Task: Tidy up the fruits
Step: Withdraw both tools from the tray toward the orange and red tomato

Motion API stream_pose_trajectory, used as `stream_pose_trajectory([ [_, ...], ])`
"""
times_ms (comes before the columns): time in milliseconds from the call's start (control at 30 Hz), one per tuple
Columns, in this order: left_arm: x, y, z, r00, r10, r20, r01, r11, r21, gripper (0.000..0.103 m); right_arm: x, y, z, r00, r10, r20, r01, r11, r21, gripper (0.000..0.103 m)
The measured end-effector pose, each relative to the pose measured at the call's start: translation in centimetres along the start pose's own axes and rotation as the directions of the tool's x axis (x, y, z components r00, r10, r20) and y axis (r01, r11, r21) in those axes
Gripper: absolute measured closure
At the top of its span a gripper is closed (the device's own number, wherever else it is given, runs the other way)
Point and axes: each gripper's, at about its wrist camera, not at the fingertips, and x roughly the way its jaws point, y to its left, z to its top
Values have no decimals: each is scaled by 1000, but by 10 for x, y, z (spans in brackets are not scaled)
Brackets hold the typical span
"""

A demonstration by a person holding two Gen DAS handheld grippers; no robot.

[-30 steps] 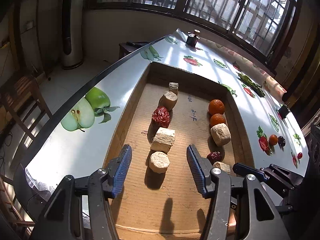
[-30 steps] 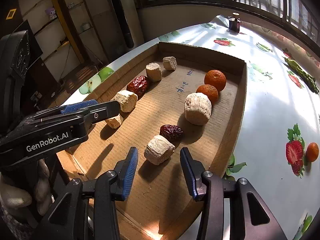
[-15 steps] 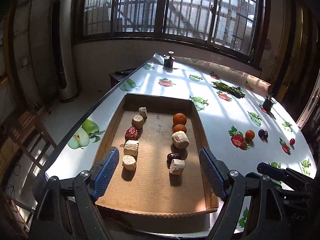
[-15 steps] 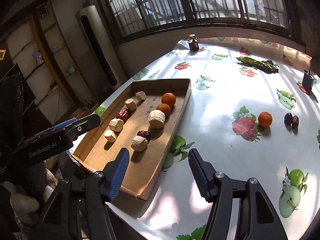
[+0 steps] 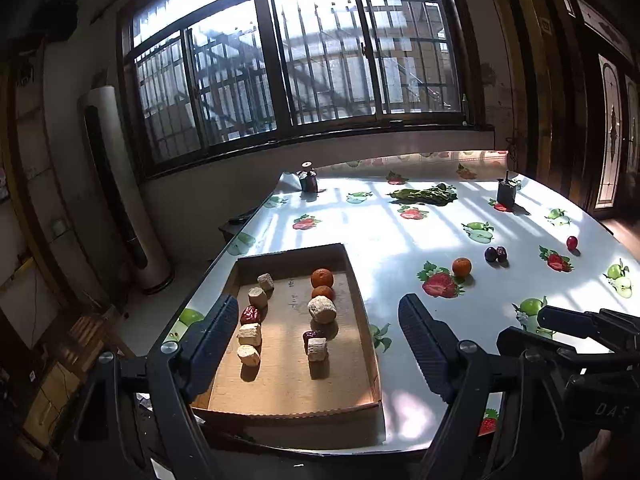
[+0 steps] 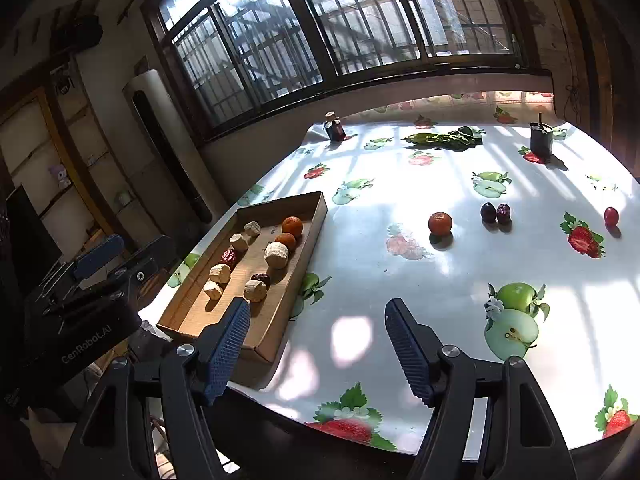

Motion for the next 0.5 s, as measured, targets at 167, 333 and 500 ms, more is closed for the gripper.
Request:
stream_pose_trajectory([
  [167, -7, -3, 0, 1000, 10, 15, -10, 1000, 10, 21, -7, -4, 0, 1000, -26, 13, 26, 1000, 3, 28],
  [333, -18, -3, 5, 999, 24, 48, -25, 1000, 18, 21, -21, -6, 10, 996, -68, 51, 69, 998, -11, 29],
  [500, -42, 6, 36, 994, -3, 109, -1, 1000, 29, 21, -62, -12, 43, 980, -148, 130, 157, 986, -63, 29],
])
